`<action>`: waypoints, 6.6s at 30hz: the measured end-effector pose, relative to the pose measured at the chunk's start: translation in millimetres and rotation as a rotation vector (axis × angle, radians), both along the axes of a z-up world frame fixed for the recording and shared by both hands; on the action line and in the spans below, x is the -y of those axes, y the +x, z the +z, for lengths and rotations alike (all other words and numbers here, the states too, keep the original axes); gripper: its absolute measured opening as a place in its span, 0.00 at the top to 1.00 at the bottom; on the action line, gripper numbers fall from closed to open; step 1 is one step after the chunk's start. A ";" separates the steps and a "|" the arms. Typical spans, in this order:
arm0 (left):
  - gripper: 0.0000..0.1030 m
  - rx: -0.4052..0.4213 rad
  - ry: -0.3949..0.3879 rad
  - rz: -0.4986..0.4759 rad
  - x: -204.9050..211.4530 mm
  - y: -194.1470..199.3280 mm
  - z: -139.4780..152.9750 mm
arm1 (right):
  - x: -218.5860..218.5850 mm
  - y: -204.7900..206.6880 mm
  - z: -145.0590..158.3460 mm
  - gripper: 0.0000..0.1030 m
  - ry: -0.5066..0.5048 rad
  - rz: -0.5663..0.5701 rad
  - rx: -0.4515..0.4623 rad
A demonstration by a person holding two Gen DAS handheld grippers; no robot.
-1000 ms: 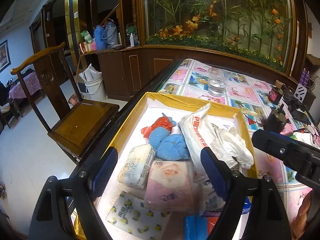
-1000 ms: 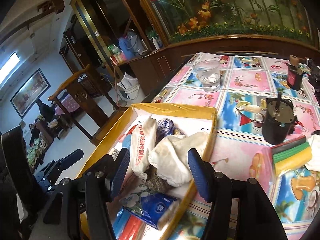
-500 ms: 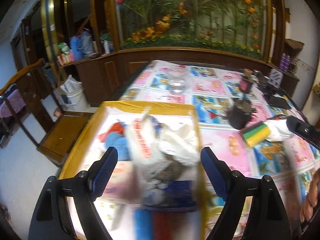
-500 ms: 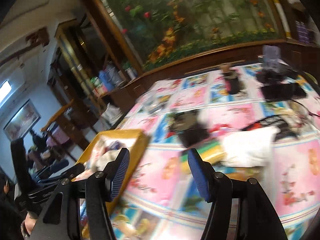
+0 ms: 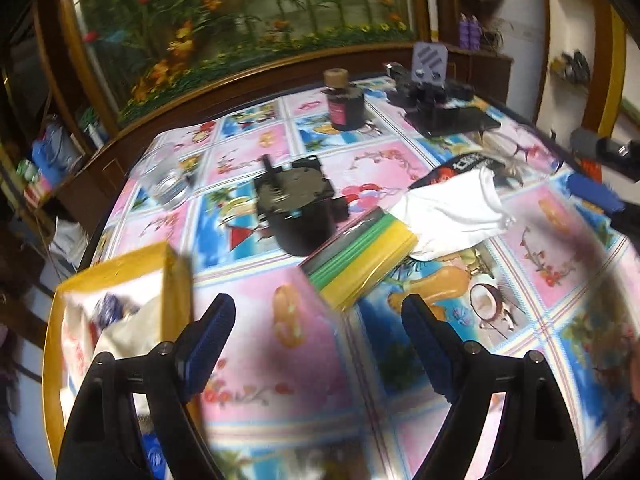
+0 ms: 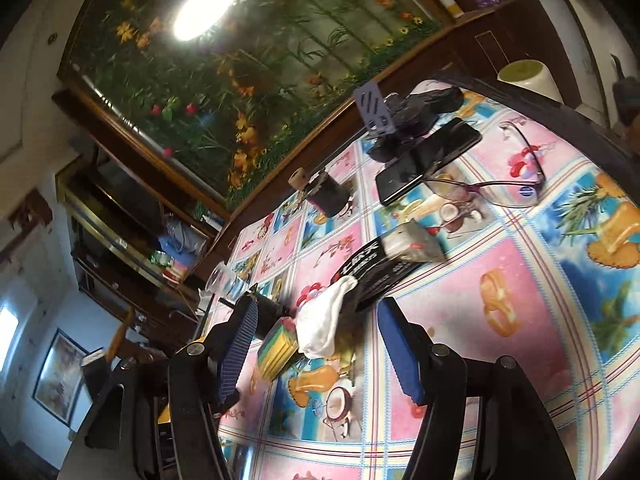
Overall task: Organize soft objects
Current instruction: 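Move the left tool to the striped sponge pack while the right tool reaches the black snack bag, then grasp the green-yellow sponge pack with the left tool while the right tool grasps the black snack bag, then lift the sponge pack and black snack bag off the table with both tools, then carry the sponge pack and black snack bag into the tray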
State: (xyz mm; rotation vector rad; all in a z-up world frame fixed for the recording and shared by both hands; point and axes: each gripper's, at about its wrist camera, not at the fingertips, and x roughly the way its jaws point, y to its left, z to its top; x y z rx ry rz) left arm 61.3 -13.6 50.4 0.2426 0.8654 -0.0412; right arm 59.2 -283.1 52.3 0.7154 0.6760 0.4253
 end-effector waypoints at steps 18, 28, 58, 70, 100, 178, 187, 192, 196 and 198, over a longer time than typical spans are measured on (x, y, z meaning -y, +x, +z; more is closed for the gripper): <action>0.34 -0.159 -0.148 0.029 4.1 44.1 -42.5 | 44.1 -0.9 -6.4 0.33 0.053 -0.054 -0.025; 0.34 -0.168 -0.187 -0.142 44.9 -4.8 -29.6 | 54.0 3.8 -12.5 0.30 0.044 -0.088 -0.059; 0.54 -0.079 -0.212 0.095 -23.9 -53.0 -38.8 | 33.7 14.3 -16.7 0.30 -0.012 -0.056 -0.080; 0.53 -0.055 -0.222 0.058 -18.8 -54.1 -41.9 | -29.8 98.7 -3.3 0.30 -0.233 0.030 -0.025; 0.47 -0.049 -0.232 0.115 -31.0 -50.0 -42.5 | -118.4 -2.1 -37.1 0.25 -0.416 0.387 -0.132; 0.54 0.176 -0.279 0.059 -26.6 -72.7 -2.9 | -88.6 -10.3 -7.5 0.54 -0.413 0.140 0.102; 0.54 0.347 -0.285 0.145 -41.9 -97.4 17.8 | -115.1 -22.3 2.9 0.54 -0.368 0.115 0.153; 0.54 0.403 -0.276 0.202 -50.1 -109.5 22.5 | -149.2 -30.1 7.5 0.54 -0.382 0.157 0.199; 0.54 0.413 -0.286 0.221 -59.7 -119.5 23.7 | -175.5 -36.7 8.3 0.54 -0.400 0.204 0.231; 0.55 0.408 -0.289 0.225 -66.2 -124.2 25.6 | -188.5 -39.4 8.3 0.54 -0.410 0.225 0.245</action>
